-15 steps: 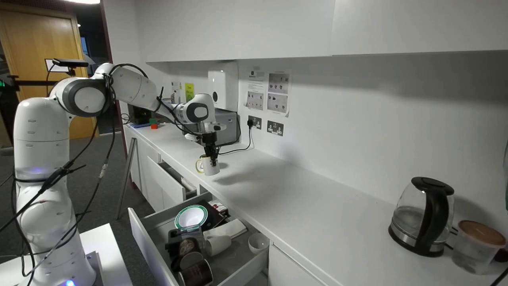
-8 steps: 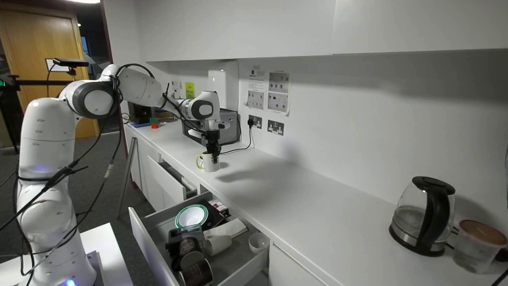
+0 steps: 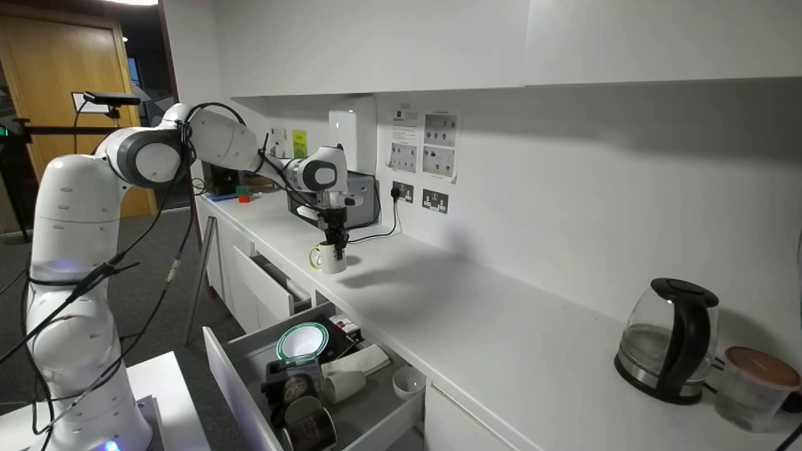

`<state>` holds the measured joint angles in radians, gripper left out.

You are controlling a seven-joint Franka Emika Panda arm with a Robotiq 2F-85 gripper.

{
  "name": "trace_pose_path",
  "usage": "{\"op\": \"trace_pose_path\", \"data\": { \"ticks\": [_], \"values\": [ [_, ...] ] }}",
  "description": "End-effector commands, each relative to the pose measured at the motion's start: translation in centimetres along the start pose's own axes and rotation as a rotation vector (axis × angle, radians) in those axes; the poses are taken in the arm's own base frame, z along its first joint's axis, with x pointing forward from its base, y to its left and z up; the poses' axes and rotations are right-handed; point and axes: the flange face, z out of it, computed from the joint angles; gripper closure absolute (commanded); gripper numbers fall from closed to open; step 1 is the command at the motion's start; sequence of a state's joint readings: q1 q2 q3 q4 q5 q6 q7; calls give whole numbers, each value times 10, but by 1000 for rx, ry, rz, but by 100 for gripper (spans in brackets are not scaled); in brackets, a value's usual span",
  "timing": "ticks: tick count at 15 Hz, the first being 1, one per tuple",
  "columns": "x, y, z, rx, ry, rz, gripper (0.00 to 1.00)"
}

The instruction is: Open the drawer on the right, take three mugs out of the drawer and place them on the countertop

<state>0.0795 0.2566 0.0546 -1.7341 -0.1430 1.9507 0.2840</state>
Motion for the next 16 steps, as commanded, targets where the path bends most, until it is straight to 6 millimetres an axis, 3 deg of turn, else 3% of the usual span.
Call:
{"op": "trace_pose_path", "data": {
  "ticks": [1, 10, 16],
  "values": [
    [0, 1, 2, -1, 0, -6, 97],
    [12, -16, 38, -30, -65, -39, 97],
    [14, -30, 39, -33, -65, -60, 97]
  ]
}}
